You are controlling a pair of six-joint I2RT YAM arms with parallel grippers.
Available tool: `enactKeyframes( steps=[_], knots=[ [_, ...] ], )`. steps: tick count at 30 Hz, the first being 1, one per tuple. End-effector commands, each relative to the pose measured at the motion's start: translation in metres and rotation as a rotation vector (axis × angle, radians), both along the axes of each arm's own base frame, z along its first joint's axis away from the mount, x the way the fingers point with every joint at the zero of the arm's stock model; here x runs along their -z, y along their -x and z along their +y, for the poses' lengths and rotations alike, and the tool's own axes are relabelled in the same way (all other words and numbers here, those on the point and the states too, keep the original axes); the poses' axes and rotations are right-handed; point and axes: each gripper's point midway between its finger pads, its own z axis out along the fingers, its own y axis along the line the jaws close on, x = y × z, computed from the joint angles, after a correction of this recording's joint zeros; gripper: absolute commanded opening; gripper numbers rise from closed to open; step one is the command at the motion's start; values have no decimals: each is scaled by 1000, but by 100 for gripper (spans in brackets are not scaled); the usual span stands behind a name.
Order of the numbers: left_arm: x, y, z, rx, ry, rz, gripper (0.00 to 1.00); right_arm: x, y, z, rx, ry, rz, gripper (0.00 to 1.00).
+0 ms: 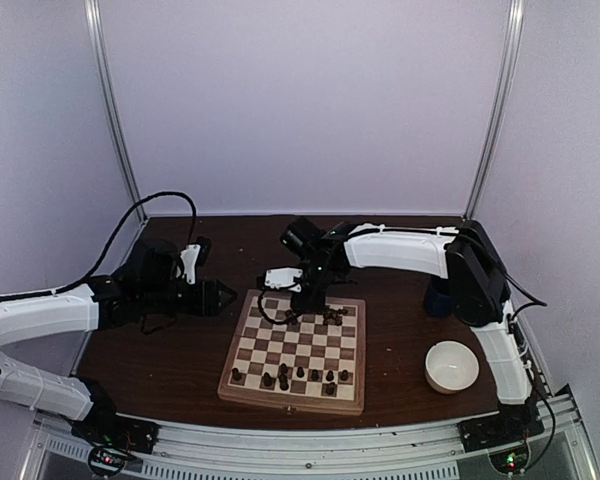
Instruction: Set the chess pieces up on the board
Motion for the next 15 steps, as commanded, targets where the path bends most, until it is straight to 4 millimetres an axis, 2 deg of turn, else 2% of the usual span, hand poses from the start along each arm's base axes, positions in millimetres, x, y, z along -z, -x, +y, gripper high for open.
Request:
enactKeyframes(
  steps=[1,7,15],
  knots=[
    [-5,-2,1,-5,12,-21,56,6,15,5,-90,-3,78,49],
    [-1,-3,1,-9,12,-18,56,16,29,10,-162,11,162,54],
    [6,-3,5,-24,8,-6,56,18,31,25,-175,-20,177,55]
  ],
)
